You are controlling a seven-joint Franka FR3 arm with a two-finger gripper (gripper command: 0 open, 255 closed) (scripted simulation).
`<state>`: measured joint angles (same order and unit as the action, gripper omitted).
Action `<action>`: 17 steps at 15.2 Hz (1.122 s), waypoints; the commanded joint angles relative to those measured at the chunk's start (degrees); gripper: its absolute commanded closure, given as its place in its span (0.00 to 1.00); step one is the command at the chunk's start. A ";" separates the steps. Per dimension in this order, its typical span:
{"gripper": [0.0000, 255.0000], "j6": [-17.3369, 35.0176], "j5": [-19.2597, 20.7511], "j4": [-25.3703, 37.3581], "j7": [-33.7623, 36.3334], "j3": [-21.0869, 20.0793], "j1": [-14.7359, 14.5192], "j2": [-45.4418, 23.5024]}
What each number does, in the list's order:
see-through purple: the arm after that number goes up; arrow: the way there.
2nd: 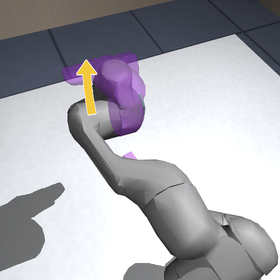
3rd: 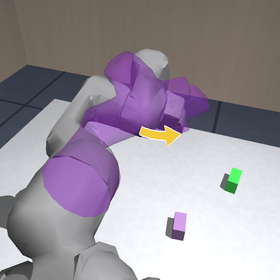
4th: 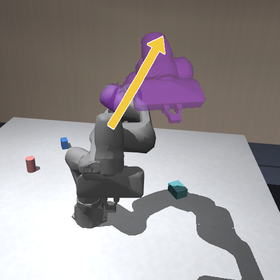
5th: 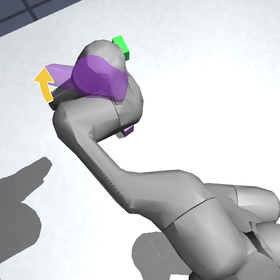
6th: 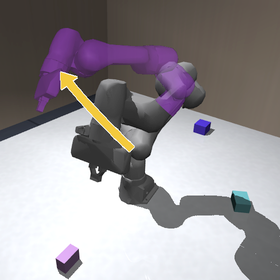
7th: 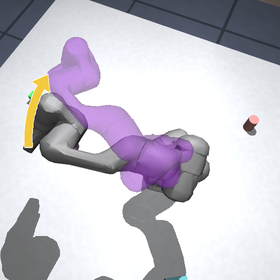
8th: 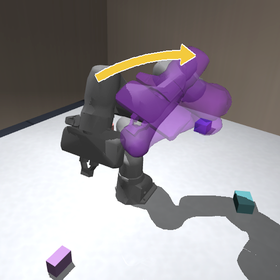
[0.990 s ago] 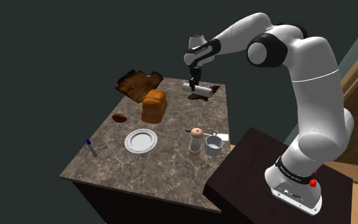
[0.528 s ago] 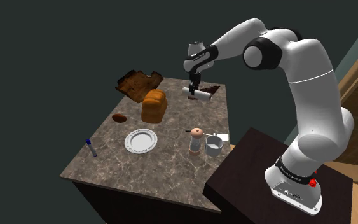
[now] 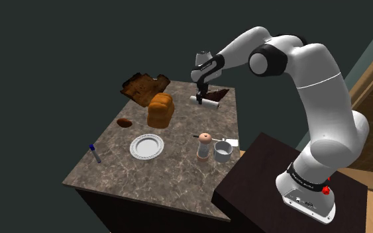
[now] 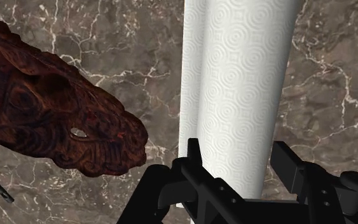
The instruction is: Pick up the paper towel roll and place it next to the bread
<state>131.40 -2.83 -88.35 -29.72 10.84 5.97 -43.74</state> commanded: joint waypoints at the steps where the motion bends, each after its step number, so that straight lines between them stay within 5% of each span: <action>1: 1.00 0.95 -0.13 0.24 0.02 -0.13 0.10 -1.16; 17: 1.00 7.23 -0.99 3.38 0.21 -1.14 0.97 -10.59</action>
<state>138.10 -3.77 -85.06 -29.52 9.76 6.89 -53.75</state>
